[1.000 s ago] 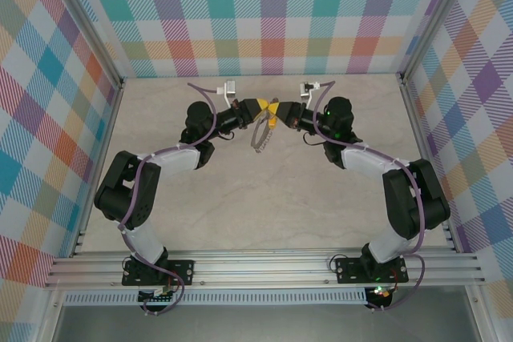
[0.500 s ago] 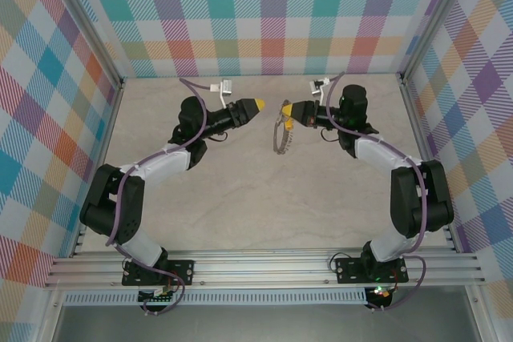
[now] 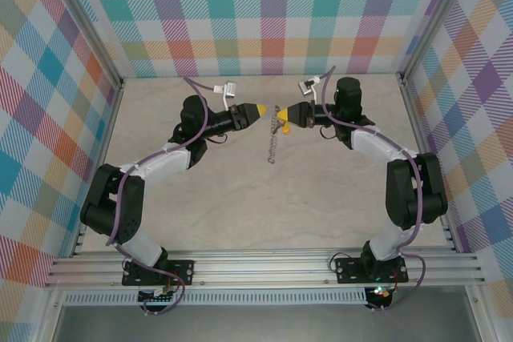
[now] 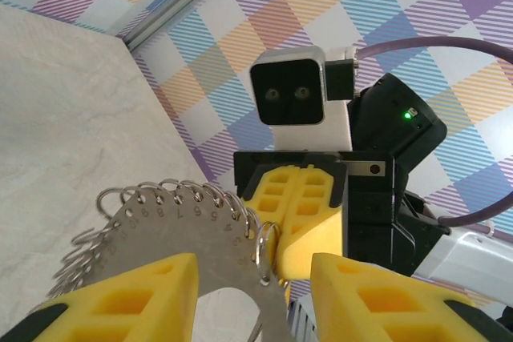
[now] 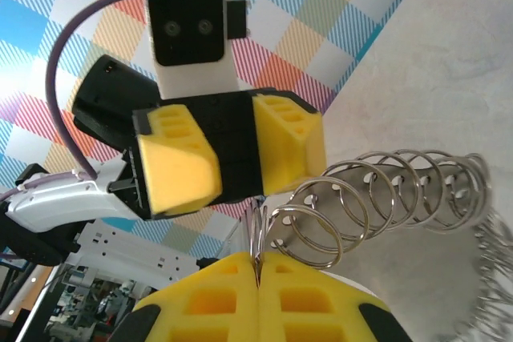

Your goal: Put the keys on the keyring

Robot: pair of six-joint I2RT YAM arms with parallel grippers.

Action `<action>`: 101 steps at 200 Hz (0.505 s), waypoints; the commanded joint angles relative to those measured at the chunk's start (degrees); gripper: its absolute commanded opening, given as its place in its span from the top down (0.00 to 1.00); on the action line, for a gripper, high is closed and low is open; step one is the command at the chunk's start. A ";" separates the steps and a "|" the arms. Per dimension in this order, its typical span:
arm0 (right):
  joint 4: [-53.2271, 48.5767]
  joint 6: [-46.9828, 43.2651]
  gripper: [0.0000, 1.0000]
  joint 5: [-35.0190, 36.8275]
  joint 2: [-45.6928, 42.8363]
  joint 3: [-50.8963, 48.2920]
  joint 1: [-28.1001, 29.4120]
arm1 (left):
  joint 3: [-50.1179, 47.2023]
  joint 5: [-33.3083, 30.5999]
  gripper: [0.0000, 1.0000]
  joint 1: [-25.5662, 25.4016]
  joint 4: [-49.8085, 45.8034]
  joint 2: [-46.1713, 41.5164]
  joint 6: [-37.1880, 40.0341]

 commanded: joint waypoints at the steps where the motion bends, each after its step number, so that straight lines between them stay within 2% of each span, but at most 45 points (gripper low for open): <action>1: 0.98 -1.56 1.00 -2.47 0.45 2.15 0.92 | 2.37 1.95 0.59 0.28 3.25 1.33 -0.39; 57: 2.76 -0.24 1.00 -1.84 1.88 2.92 2.13 | 3.62 2.72 0.60 -0.31 3.07 2.74 -0.71; 101: 3.51 0.27 1.00 -1.08 2.34 2.99 2.57 | 4.24 3.36 0.64 -0.87 3.07 3.36 -0.74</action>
